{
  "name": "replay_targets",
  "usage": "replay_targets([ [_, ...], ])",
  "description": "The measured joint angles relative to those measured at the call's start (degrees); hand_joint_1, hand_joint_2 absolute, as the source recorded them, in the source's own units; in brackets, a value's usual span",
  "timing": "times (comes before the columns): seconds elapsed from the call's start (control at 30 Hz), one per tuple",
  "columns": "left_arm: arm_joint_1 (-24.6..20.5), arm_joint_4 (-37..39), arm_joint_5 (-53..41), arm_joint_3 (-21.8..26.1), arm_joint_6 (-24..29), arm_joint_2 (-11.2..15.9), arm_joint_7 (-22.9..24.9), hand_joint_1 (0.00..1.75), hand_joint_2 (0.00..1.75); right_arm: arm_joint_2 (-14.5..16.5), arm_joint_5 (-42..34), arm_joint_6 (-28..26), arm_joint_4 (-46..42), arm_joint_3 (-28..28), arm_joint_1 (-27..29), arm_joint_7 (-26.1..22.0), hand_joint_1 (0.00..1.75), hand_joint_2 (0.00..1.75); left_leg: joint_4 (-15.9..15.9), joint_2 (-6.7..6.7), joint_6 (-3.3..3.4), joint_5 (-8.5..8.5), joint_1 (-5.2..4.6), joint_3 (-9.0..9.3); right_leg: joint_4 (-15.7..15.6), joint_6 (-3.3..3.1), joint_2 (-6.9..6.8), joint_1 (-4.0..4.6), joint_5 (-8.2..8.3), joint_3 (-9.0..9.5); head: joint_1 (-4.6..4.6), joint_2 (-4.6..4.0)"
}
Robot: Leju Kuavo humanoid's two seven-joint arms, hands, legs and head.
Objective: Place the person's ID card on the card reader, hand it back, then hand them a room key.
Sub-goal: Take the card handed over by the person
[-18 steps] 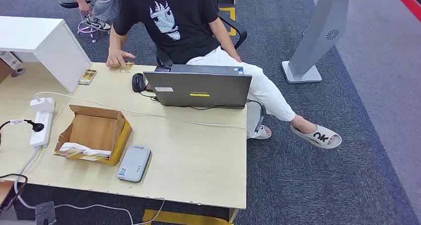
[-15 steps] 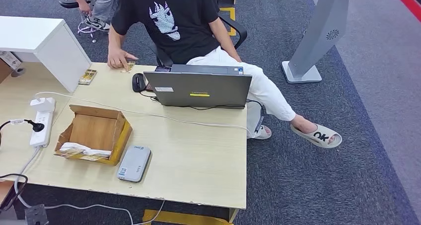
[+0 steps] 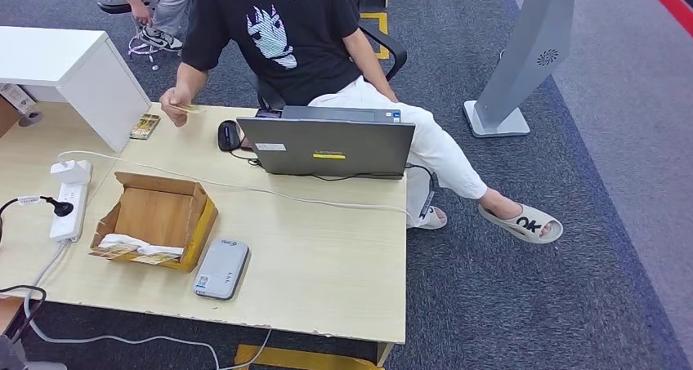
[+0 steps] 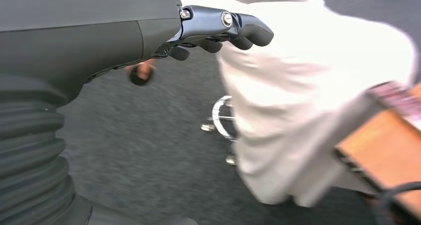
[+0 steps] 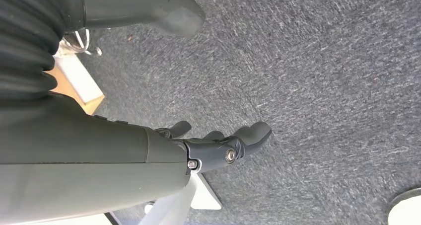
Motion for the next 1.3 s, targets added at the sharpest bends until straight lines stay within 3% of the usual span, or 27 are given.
replay_targets([
  [0.43, 3.84, -9.32, 13.3, -3.94, -1.35, -0.91, -20.37, 0.0, 1.75, 0.55, -2.7, -2.68, -2.91, 3.98, 2.56, 3.02, 0.0, 1.75, 0.0, 0.02, 0.0, 0.0, 0.0, 0.0, 0.0, 0.0, 0.02, 0.0, -0.01, -0.15, 0.0, 0.0],
  [0.83, -2.37, -27.3, 11.03, -7.06, -15.82, 0.16, -24.11, 0.0, 1.75, 0.7, 1.06, 0.24, -3.89, 2.78, 2.66, 4.26, 0.0, 1.75, 0.02, -0.02, 0.01, 0.04, 0.0, 0.04, 0.0, 0.01, 0.0, 0.0, 0.02, -0.02, 0.0, 0.0],
  [1.3, -17.82, -36.46, -4.77, -21.98, -28.03, 4.0, -26.29, 0.0, 1.75, 1.03, 5.57, 4.44, -3.88, 1.33, 2.8, 3.99, 0.0, 1.75, 0.04, 0.0, 0.02, 0.09, -0.02, 0.05, 0.0, 0.04, 0.02, -0.03, 0.08, 0.01, -0.01, 0.0],
])
